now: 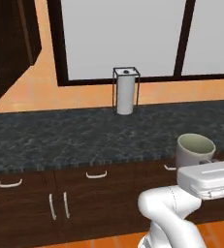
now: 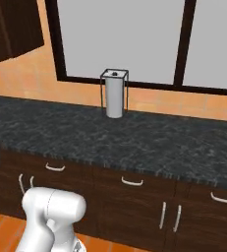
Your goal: Gather all objects into one cabinet and sort the glasses and bowls to opposite sides.
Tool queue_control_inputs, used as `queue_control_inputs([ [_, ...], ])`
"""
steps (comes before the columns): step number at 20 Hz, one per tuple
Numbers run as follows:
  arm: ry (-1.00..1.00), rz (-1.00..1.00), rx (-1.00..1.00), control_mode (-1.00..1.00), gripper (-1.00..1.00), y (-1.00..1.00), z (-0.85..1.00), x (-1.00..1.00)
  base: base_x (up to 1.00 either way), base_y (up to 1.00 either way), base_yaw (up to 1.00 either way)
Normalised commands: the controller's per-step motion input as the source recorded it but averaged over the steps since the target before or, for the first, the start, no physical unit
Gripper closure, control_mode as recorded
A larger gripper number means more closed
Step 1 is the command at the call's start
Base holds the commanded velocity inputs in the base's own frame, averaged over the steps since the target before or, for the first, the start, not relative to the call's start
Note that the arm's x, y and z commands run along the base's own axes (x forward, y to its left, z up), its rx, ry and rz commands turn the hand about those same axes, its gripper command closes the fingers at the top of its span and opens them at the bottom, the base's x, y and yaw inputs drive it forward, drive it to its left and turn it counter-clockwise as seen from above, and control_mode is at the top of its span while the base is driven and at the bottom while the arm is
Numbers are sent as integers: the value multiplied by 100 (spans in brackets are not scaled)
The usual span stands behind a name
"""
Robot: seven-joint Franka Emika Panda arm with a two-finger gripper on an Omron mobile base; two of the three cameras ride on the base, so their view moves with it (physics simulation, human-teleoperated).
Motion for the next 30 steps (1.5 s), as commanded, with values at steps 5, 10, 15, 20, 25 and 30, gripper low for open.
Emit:
queue_control_inputs([
  [5, 0, 0, 0, 100, 100, 0, 0, 0, 60, -100, 0],
  [10, 0, 0, 0, 100, 100, 0, 0, 0, 8, -100, -10],
  [15, 0, 0, 0, 100, 100, 0, 0, 0, 0, -100, -21],
  [20, 0, 0, 0, 100, 100, 0, 0, 0, 0, -100, -23],
  [25, 0, 0, 0, 100, 100, 0, 0, 0, -9, -99, -20],
  [30, 0, 0, 0, 100, 100, 0, 0, 0, -19, -91, -17],
])
